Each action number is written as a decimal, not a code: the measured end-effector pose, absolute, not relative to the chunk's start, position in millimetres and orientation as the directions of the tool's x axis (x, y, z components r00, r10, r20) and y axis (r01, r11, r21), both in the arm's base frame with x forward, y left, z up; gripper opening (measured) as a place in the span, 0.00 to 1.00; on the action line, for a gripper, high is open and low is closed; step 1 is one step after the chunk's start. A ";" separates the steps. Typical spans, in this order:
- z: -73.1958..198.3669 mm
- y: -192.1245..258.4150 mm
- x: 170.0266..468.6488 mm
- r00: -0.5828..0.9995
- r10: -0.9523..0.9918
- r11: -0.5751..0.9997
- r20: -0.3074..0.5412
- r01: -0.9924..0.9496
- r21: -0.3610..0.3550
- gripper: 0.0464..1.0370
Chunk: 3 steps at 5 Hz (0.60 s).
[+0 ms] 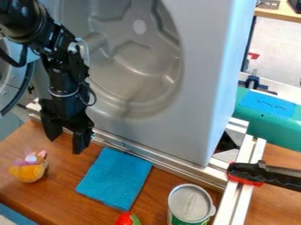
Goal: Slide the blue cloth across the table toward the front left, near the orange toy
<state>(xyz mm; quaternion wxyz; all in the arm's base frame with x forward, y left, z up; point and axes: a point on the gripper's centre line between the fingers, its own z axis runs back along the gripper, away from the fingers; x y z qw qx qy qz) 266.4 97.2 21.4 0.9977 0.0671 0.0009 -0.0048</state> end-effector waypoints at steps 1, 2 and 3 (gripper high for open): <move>14.7 95.5 263.3 1.000 -0.009 0.992 -0.024 0.012 0.125 0.97; 5.9 84.9 265.4 0.999 0.032 0.997 0.021 -0.033 0.074 0.97; -4.5 64.5 275.6 0.998 0.028 0.998 0.064 -0.031 0.047 0.97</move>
